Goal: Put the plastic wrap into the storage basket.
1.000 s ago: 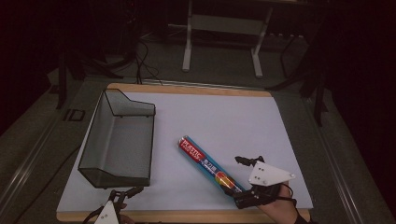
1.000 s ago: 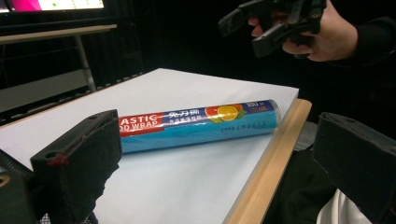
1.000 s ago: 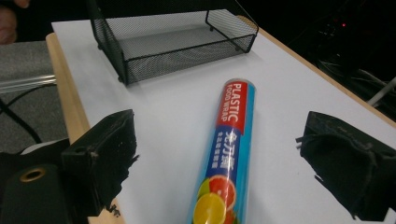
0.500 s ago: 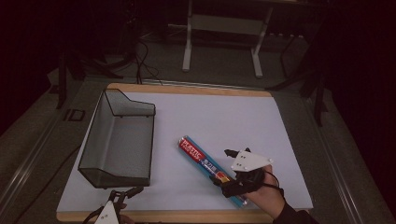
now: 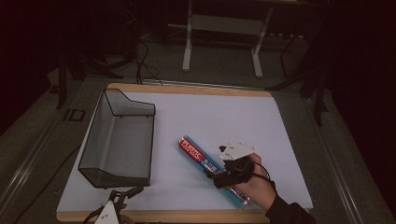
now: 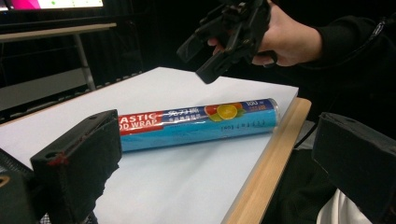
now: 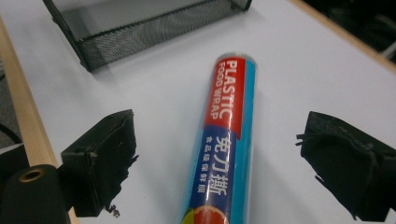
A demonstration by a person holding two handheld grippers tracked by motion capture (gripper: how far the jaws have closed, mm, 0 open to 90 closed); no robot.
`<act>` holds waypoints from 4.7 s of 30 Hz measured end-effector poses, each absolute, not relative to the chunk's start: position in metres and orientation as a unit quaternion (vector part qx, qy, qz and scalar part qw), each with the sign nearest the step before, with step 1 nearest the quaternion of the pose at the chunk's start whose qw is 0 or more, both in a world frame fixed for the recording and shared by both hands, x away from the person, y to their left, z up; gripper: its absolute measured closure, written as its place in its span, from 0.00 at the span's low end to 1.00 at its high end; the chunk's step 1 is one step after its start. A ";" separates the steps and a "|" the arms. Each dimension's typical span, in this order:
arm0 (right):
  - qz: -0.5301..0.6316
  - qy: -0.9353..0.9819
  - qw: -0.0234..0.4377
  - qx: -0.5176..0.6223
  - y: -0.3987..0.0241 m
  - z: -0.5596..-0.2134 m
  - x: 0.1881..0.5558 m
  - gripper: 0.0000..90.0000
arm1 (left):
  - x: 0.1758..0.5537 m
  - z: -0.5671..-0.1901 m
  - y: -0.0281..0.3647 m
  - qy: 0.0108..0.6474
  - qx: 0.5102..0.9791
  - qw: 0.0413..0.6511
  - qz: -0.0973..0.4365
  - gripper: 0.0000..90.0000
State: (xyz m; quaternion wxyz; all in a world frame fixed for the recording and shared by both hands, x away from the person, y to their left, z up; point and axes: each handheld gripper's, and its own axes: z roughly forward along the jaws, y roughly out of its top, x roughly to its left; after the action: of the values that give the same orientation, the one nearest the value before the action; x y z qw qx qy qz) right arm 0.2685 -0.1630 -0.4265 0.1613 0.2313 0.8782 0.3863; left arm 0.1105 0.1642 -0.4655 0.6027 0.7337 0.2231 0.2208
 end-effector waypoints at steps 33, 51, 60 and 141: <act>0.194 0.921 0.070 0.330 -0.119 -0.473 0.321 0.17 | 0.110 -0.465 0.166 0.223 0.732 0.604 0.225 0.03; 0.076 0.934 0.012 0.348 -0.108 -0.497 0.340 0.28 | 0.111 -0.466 0.166 0.222 0.733 0.603 0.224 0.03; 0.061 0.937 -0.013 0.345 -0.109 -0.504 0.345 0.33 | 0.111 -0.466 0.166 0.221 0.735 0.600 0.224 0.03; 0.358 0.857 0.033 0.370 -0.012 -0.356 0.369 0.35 | 0.112 -0.472 0.163 0.225 0.747 0.569 0.261 0.03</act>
State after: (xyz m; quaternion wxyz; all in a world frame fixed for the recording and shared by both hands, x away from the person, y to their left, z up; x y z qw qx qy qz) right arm 0.3690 -0.0119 -0.3556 0.0327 0.3699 0.8566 0.3584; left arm 0.1121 0.1627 -0.4717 0.5685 0.7470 0.2247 0.2613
